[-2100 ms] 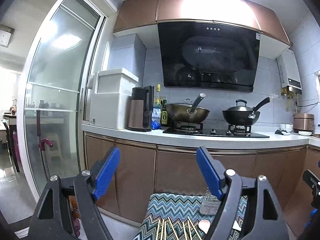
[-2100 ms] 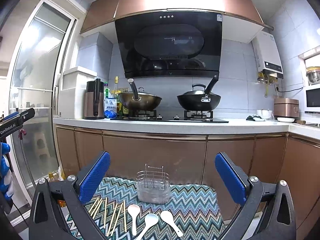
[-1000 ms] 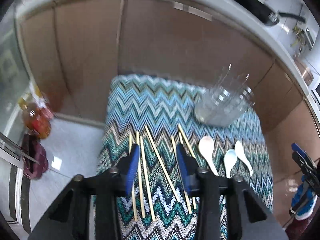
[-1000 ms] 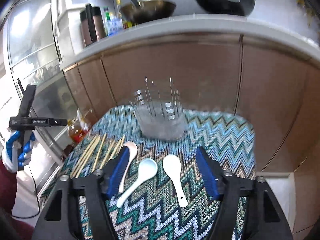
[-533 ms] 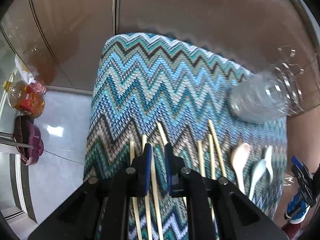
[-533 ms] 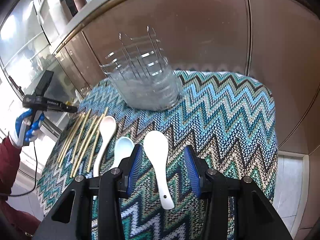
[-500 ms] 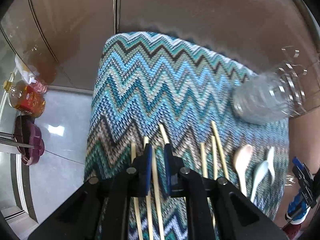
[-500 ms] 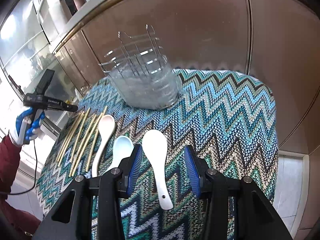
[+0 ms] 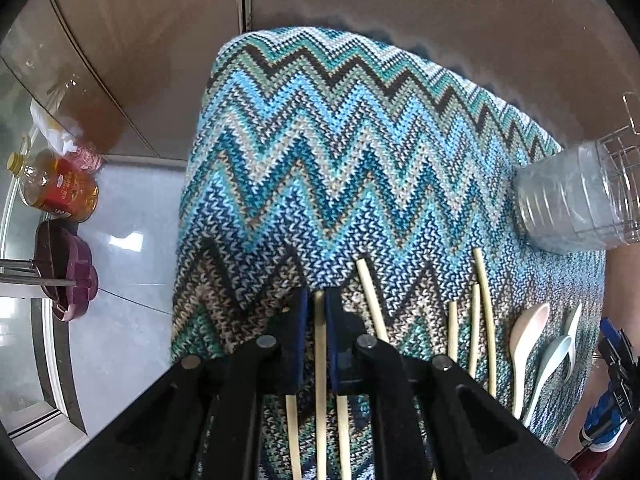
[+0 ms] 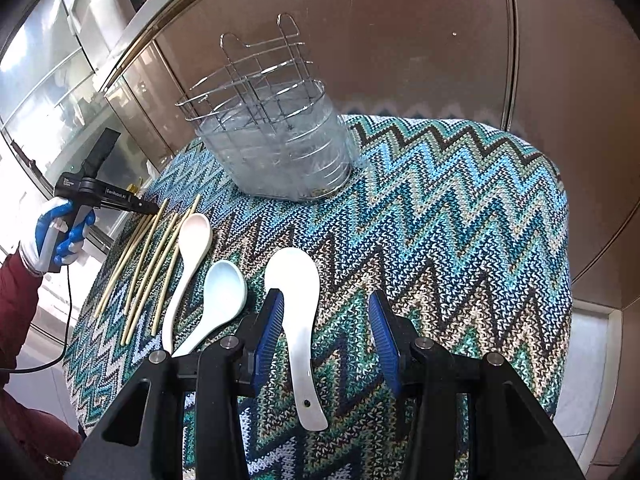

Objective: Organize utensils
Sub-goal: 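Grasp a white spoon with the right tool while the left tool grasps a chopstick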

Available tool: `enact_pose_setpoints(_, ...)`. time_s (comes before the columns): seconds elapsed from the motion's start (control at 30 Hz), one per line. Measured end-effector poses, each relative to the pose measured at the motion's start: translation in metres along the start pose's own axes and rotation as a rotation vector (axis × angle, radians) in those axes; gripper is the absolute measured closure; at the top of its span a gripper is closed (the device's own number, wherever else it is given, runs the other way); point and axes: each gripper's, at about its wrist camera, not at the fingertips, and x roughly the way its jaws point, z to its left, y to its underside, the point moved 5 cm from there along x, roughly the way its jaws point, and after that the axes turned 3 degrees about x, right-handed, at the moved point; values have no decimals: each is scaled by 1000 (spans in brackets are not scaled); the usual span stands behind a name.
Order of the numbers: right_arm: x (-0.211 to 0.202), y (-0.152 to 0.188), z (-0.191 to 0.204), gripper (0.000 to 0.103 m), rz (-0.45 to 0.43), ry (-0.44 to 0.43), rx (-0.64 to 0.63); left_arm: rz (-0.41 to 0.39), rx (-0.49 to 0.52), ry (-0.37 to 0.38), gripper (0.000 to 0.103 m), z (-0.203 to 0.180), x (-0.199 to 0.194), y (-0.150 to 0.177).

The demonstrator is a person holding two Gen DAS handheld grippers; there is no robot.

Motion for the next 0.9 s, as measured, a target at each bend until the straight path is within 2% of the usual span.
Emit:
enact_pose_setpoints(0.27, 25, -15, -1, 59, 49, -29, -33, -4, 18, -43, 97, -7, 5, 1)
enact_pose_setpoints(0.43, 49, -32, 3, 59, 144, -126, -101, -14, 1, -63, 98, -9, 6, 1)
enact_pose_setpoints(0.53, 69, -41, 12, 59, 221, -193, -185, -19, -6, -76, 98, -7, 5, 1)
enact_pose_setpoints(0.63, 86, -46, 20, 61, 266, -223, -252, -27, -11, -88, 98, -8, 3, 2)
enact_pose_setpoints(0.7, 96, -47, 25, 71, 286, -227, -296, -32, -16, -90, 98, -10, 1, 3)
enact_pose_setpoints(0.77, 103, -45, 32, 92, 298, -232, -349, -40, -22, -93, 98, -9, -2, 3)
enact_pose_setpoints(0.9, 99, -39, 41, 98, 277, -225, -426, -68, -30, -82, 98, -5, -13, 5)
